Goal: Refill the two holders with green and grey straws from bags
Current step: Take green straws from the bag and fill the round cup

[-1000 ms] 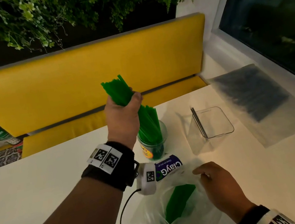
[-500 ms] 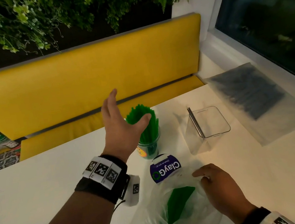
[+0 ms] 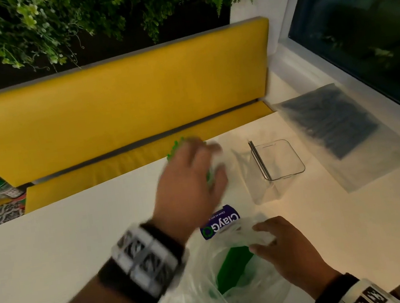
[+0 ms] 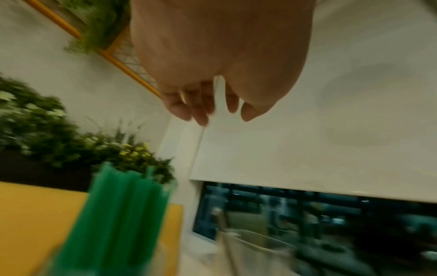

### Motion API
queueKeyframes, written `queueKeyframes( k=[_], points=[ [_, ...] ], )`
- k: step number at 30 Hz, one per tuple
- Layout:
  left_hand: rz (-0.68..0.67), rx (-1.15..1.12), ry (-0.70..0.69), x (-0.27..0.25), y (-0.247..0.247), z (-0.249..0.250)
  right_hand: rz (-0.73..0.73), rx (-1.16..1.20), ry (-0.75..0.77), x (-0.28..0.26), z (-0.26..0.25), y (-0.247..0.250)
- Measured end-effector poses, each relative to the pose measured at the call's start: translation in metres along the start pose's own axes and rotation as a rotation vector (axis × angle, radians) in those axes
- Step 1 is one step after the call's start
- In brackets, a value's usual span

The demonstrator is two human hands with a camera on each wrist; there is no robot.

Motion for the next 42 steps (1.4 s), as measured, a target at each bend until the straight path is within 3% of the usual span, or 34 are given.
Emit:
queueKeyframes(
  k=[2, 4, 5, 7, 10, 12, 18, 24, 29, 32, 36, 39, 42],
  points=[
    [-0.312, -0.153, -0.006, -0.039, -0.043, 0.034, 0.018, -0.015, 0.056, -0.002, -0.007, 0.002],
    [-0.653, -0.312, 0.215, -0.095, -0.113, 0.034, 0.031, -0.033, 0.120, -0.002, -0.015, 0.001],
    [-0.723, -0.398, 0.342, -0.120, -0.141, 0.027, 0.028, -0.033, 0.139, -0.002, -0.018, 0.000],
    [-0.706, -0.468, 0.512, -0.147, -0.175, 0.007, 0.025, -0.034, 0.133, -0.005, -0.020, -0.005],
    [-0.866, -0.268, 0.677, -0.174, -0.213, -0.015, 0.034, -0.061, 0.118, -0.008, -0.016, -0.011],
    [-1.000, -0.128, 0.711, -0.184, -0.223, -0.016, 0.018, -0.102, 0.118, -0.011, -0.014, -0.018],
    [-1.060, -0.077, 0.563, -0.180, -0.222, -0.002, 0.022, -0.192, 0.164, -0.024, -0.010, -0.023],
    [-1.083, -0.353, 0.590, -0.181, -0.207, 0.003, 0.160, -0.284, 0.065, -0.026, 0.005, 0.007],
    [-1.088, -0.593, 0.527, -0.170, -0.176, 0.010, 0.107, 0.024, 0.197, -0.015, -0.005, 0.010],
    [-1.097, -0.692, 0.532, -0.164, -0.161, 0.013, 0.003, 0.245, 0.143, -0.008, -0.001, 0.006],
    [-0.971, -0.742, 0.446, -0.134, -0.128, 0.020, 0.086, -0.037, 0.112, -0.001, 0.003, 0.007],
    [-0.848, -0.766, 0.412, -0.101, -0.100, 0.012, 0.052, -0.066, 0.083, 0.006, -0.012, -0.002],
    [-0.813, -0.762, 0.389, -0.079, -0.080, 0.001, 0.053, -0.085, 0.053, 0.012, -0.028, 0.006]
  ],
)
Point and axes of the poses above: each hand's wrist, its own x-axis towards the middle knuckle, its own y-axis out of the back of the hand, z = x × y, the point moved 10 cm from there along x, towards the middle knuckle, and after that the axes turned 11 degrees about -z, right-handed, at the moved point
